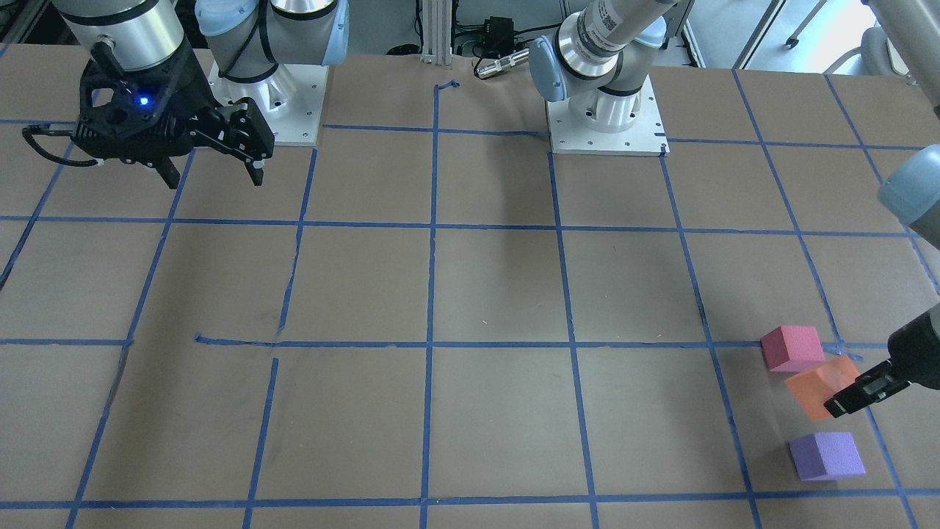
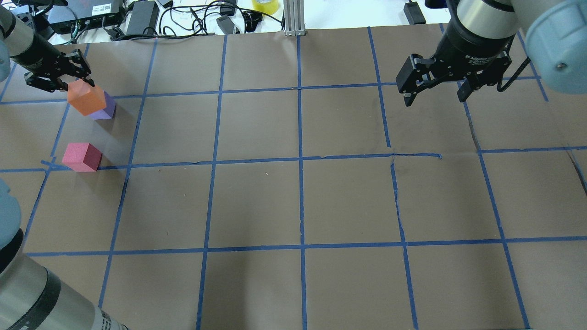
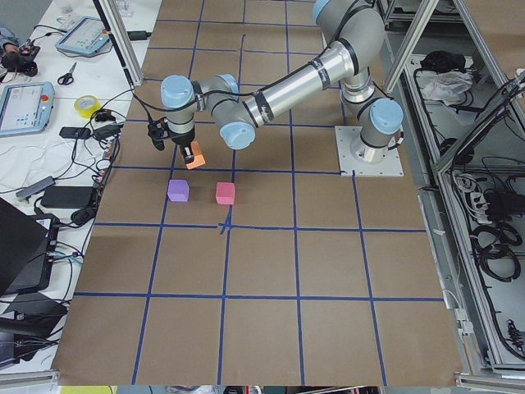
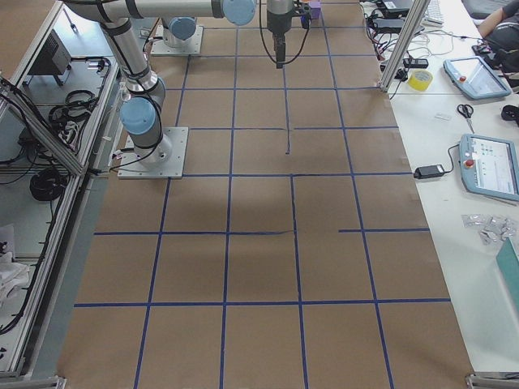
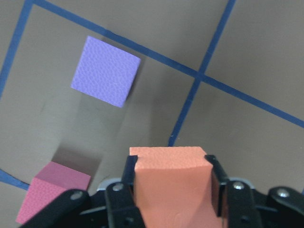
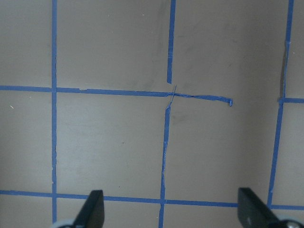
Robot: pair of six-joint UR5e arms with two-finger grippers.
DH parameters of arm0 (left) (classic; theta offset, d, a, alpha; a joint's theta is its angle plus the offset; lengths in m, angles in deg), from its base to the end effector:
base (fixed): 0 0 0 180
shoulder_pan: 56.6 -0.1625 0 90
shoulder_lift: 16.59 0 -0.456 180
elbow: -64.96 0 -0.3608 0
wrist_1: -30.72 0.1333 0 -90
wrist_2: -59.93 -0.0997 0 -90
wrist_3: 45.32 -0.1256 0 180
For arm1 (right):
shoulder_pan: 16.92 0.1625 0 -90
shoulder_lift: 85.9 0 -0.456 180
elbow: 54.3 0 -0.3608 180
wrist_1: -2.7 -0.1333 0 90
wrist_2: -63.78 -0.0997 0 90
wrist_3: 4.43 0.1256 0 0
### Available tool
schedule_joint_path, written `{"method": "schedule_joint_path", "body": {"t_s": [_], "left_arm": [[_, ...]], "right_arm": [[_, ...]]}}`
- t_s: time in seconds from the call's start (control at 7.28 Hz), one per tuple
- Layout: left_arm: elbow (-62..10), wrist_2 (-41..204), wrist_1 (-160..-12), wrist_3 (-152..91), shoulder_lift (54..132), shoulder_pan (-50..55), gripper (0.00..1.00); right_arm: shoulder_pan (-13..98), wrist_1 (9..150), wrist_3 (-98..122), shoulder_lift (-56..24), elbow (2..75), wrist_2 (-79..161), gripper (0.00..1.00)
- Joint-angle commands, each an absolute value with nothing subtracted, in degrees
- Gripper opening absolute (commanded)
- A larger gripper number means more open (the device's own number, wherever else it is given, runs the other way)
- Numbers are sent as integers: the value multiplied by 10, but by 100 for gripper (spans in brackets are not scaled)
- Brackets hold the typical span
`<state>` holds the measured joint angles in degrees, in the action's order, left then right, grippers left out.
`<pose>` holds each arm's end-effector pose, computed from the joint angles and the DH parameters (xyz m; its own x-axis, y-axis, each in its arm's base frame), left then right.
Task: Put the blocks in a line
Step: 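Carry the orange cube with the left gripper toward the purple cube, then lower the orange cube between the purple and pink cubes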
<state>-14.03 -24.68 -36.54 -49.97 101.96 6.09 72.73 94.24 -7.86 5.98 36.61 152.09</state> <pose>0.1797 -0.6642 0.3388 -0.9226 -0.3760 0.0859 -0.3834 0.9184 -0.0979 0.1342 -0.4517 0.5033 -0.9981 -0.0550 -0.0268 -0.0537 0.9975 -0.0455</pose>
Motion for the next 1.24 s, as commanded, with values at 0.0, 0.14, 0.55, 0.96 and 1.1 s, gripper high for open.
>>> {"method": "schedule_joint_path", "body": {"t_s": [0.0,0.14,0.55,0.96,1.1], "left_arm": [[-142,-294,-356,-599,1039,46,14],[-143,-293,-349,-637,1049,34,14],[-159,-276,-288,-670,1067,27,14],[-169,-264,-276,-740,1074,27,14],[-175,-258,-264,-758,1077,27,14]], "right_arm": [[727,943,-79,59,366,1518,100],[727,943,-79,59,367,1520,100],[727,943,-79,59,368,1525,100],[727,943,-79,59,368,1525,100],[726,943,-79,59,368,1525,100]]}}
